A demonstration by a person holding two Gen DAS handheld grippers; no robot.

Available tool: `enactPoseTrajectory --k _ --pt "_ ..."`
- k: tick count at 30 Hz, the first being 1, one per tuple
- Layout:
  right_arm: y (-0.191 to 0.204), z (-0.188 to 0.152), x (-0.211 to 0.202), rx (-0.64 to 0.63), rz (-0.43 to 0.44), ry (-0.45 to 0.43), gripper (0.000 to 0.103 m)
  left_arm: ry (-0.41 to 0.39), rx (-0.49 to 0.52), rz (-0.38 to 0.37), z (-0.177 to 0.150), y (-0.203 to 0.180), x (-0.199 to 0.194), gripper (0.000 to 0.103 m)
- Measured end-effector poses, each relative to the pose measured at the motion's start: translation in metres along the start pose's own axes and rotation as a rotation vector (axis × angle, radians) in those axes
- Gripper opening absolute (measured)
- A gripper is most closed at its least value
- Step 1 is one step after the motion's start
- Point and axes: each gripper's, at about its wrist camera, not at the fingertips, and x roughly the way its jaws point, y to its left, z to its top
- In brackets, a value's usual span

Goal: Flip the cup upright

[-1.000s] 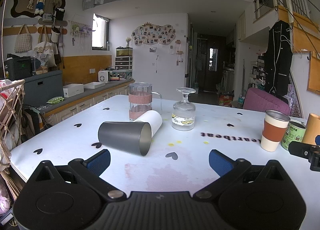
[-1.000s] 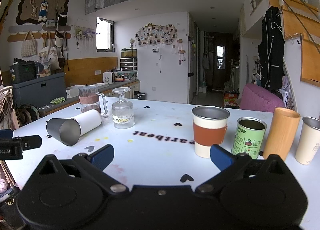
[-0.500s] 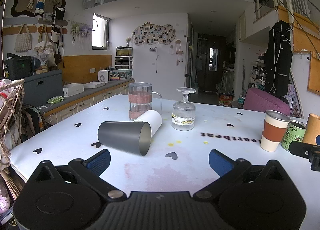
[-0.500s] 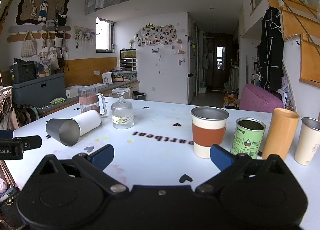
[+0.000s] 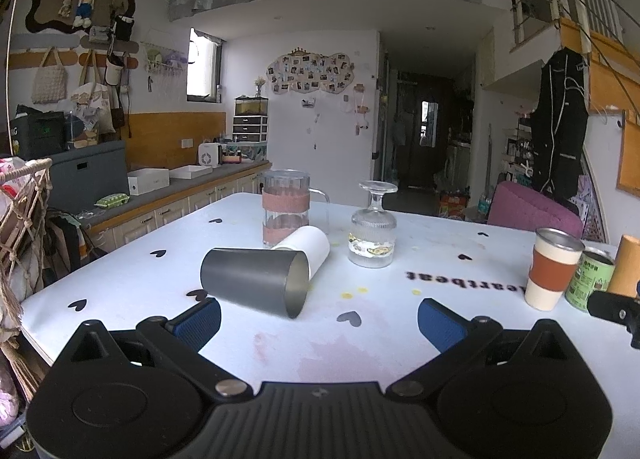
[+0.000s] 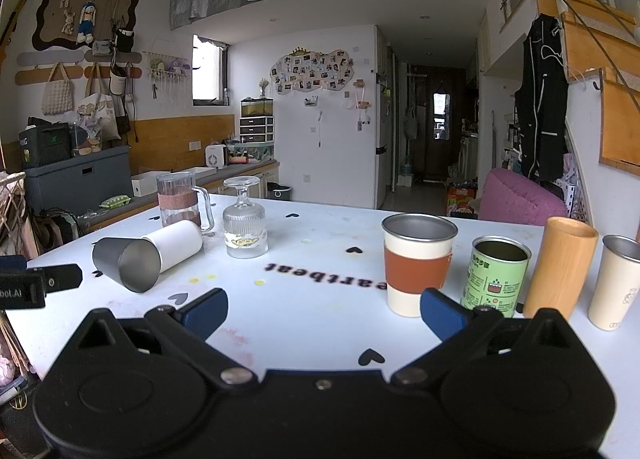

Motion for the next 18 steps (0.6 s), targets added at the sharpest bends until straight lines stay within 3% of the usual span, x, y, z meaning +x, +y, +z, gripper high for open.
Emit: enactPoseTrajectory --k 2,6,14,18 --pt "0.000 0.000 0.000 0.000 0.000 0.000 0.103 0.001 -0.028 -0.006 0.005 0.000 0.014 0.103" --pt "-0.001 0.001 0.001 0.000 0.001 0.000 0.103 0.015 -0.103 -0.001 0.013 0.036 0.016 0.103" --pt "0.000 -0.005 0.000 0.002 0.005 -0.001 0.103 0.096 -0.408 0.002 0.034 0.078 0.064 0.102" --pt "-0.003 -0.003 -0.001 0.005 0.003 -0.001 0.103 0.084 -0.577 0.010 0.038 0.094 0.093 0.098"
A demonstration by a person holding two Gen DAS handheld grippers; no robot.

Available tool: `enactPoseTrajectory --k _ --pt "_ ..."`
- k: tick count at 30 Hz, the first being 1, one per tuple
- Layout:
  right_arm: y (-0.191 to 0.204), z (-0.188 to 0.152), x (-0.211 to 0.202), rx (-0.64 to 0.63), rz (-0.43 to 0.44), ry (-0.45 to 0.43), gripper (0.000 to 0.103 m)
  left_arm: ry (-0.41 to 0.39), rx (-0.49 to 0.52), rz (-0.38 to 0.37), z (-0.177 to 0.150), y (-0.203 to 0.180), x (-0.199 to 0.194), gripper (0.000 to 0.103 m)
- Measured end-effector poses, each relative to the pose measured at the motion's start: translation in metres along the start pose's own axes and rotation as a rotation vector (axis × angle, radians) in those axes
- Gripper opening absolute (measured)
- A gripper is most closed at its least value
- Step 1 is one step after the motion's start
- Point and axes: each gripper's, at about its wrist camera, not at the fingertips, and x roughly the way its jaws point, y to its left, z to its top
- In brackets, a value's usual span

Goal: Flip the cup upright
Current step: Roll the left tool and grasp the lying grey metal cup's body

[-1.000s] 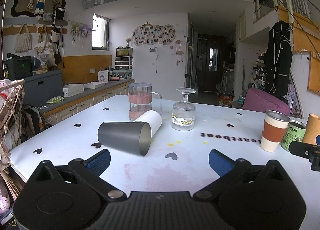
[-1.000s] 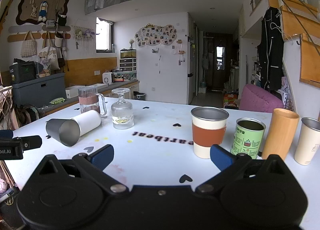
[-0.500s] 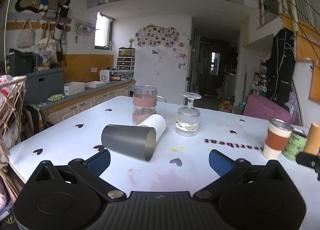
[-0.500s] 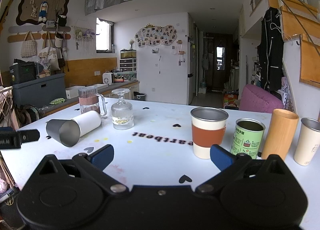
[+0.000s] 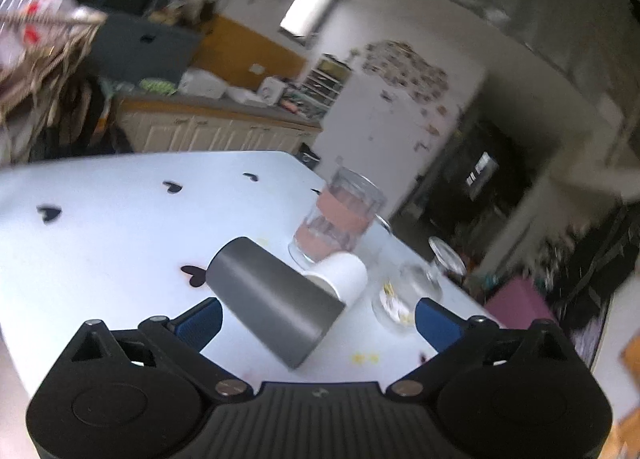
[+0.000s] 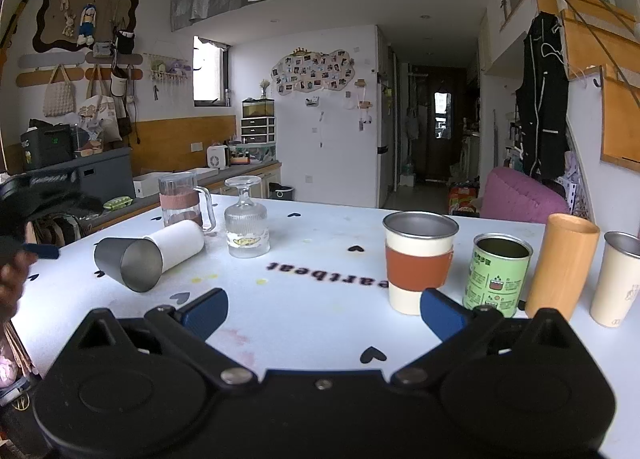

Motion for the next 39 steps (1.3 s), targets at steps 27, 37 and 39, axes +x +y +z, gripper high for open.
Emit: enactPoseTrajectory --k 27,37,39 --pt "-0.005 -0.005 0.004 0.018 -0.004 0.004 0.103 0.148 -0.626 -0.008 -0.015 0.060 0.078 0.074" --pt "-0.010 -0.010 0.005 0.028 -0.011 -0.001 0.103 0.321 -0.484 -0.109 -0.036 0.052 0.039 0.073" --pt "-0.009 -0.009 0.003 0.029 -0.013 -0.002 0.103 0.371 -0.448 -0.141 -0.045 0.044 0.032 0.073"
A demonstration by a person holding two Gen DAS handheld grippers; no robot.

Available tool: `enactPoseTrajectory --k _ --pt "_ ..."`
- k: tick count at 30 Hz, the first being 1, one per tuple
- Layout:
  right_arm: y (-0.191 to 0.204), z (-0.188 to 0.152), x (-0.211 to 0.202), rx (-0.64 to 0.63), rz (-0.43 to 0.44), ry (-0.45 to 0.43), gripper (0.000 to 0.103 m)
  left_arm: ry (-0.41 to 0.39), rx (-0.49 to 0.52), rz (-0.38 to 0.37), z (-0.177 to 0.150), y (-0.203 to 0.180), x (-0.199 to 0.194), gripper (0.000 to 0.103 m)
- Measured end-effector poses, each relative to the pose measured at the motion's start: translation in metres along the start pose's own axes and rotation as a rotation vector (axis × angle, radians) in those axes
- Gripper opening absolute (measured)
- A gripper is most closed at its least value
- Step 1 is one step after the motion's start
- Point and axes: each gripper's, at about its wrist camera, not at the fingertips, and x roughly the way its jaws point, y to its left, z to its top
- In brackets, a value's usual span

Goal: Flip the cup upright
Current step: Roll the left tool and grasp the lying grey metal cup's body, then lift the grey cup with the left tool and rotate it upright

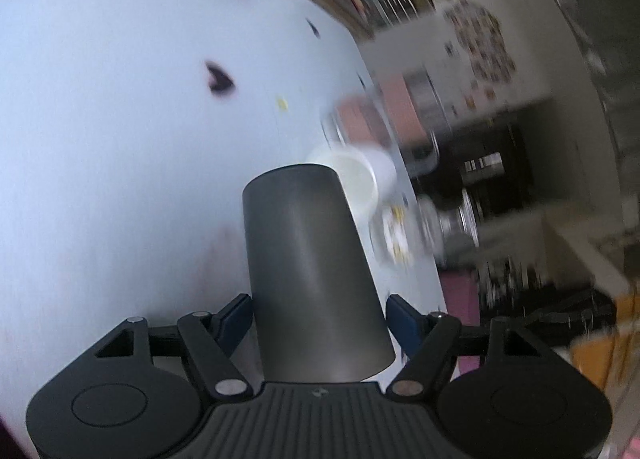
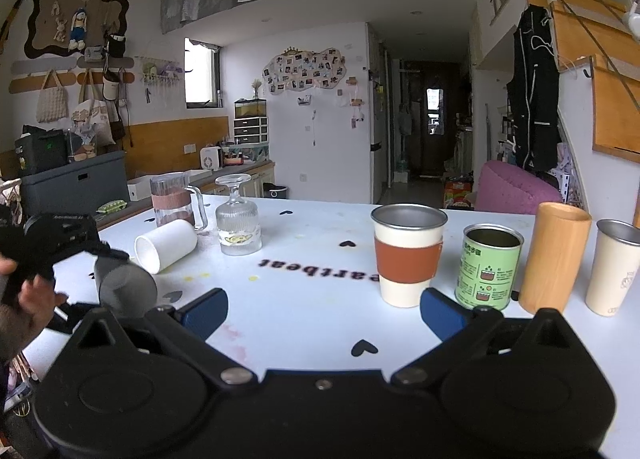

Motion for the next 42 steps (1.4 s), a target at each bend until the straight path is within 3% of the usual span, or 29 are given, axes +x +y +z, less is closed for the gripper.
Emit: enactPoseTrajectory --k 9,15,20,23,27,32,38,42 --pt "-0.010 0.005 -0.005 0.030 -0.008 -0.004 0.103 0.237 0.140 -0.063 -0.064 -0.026 0.014 0.073" --pt "-0.025 0.015 -0.004 0.061 -0.003 0.006 0.103 0.346 0.274 -0.099 -0.106 -0.049 0.027 0.073" --pt "-0.033 0.032 0.010 0.092 0.069 0.059 0.103 0.421 0.381 -0.108 -0.131 -0.065 0.034 0.073" --pt "-0.035 0.043 0.032 0.119 0.141 0.142 0.103 0.454 0.474 -0.116 -0.145 -0.071 0.031 0.073" --pt "-0.026 0.052 0.069 0.116 0.224 0.293 0.103 0.470 0.576 -0.121 -0.161 -0.076 0.022 0.073" --pt "-0.009 0.048 0.107 0.095 0.321 0.467 0.103 0.475 0.625 -0.107 -0.168 -0.079 0.025 0.076" --pt "0.001 0.033 0.138 0.006 0.252 0.589 0.103 0.471 0.672 -0.048 -0.168 -0.078 0.029 0.083" --pt "-0.011 0.024 0.140 -0.002 0.200 0.607 0.103 0.433 0.672 -0.041 -0.161 -0.077 0.026 0.086"
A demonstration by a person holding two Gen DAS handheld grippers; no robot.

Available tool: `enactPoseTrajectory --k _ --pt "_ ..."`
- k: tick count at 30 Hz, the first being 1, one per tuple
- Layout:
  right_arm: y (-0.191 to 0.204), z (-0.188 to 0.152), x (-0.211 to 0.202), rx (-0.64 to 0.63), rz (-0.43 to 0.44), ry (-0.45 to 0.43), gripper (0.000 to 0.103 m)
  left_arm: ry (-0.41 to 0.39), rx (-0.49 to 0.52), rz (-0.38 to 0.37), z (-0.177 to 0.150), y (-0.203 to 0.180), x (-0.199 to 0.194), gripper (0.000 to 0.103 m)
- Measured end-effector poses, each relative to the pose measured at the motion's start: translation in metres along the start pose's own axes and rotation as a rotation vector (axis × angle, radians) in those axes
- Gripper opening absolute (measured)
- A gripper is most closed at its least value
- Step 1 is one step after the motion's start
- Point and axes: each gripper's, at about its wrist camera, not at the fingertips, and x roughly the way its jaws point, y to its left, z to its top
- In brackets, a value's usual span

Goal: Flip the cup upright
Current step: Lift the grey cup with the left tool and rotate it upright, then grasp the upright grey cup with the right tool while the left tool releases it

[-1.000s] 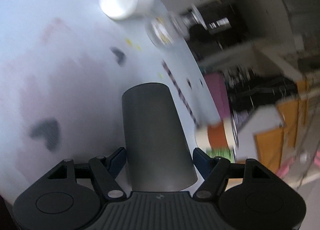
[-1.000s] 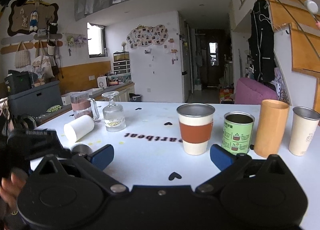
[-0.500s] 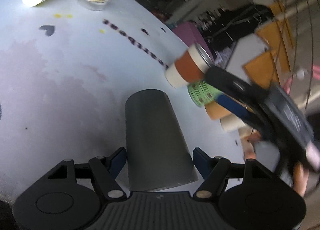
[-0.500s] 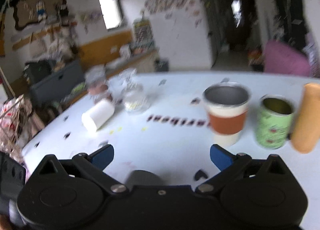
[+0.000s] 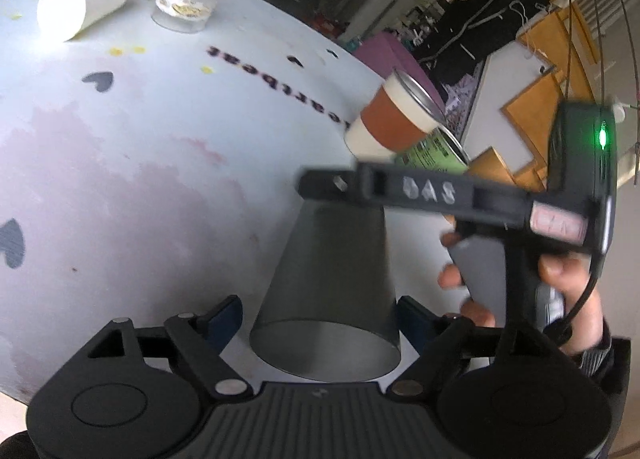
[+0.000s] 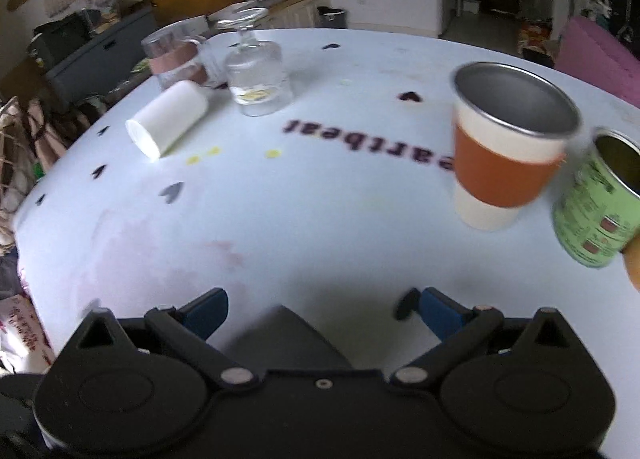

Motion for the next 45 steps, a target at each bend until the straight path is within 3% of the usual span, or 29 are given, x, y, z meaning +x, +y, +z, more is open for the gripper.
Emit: enactPoseTrajectory --k 7,14,23,28,30,35,41,45 --pt "-0.034 -0.023 -0.020 0.085 -0.025 -0.057 0.103 -0.043 -0.003 0.029 -0.004 0.013 -0.018 0.087" --pt "-0.043 -0.050 -0.034 0.146 -0.035 -0.112 0.103 -0.104 -0.032 0.070 0.000 0.027 -0.027 0.088" --pt "-0.033 -0.083 -0.043 0.175 0.052 -0.127 0.103 -0.214 -0.019 0.147 0.007 0.034 -0.032 0.088" --pt "-0.033 -0.080 -0.051 0.192 0.056 -0.159 0.103 -0.222 -0.028 0.147 0.007 0.040 -0.034 0.088" --pt "-0.037 -0.071 -0.054 0.233 0.106 -0.167 0.103 -0.230 -0.030 0.146 0.005 0.042 -0.035 0.088" --pt "-0.045 -0.040 -0.029 0.361 0.379 -0.007 0.103 -0.250 -0.034 0.156 0.003 0.047 -0.038 0.088" --pt "-0.036 -0.008 0.013 0.380 0.413 0.158 0.103 -0.242 -0.014 0.165 0.001 0.050 -0.038 0.088" --pt "-0.026 -0.006 0.029 0.372 0.428 0.226 0.087 -0.239 0.028 0.173 -0.002 0.047 -0.037 0.088"
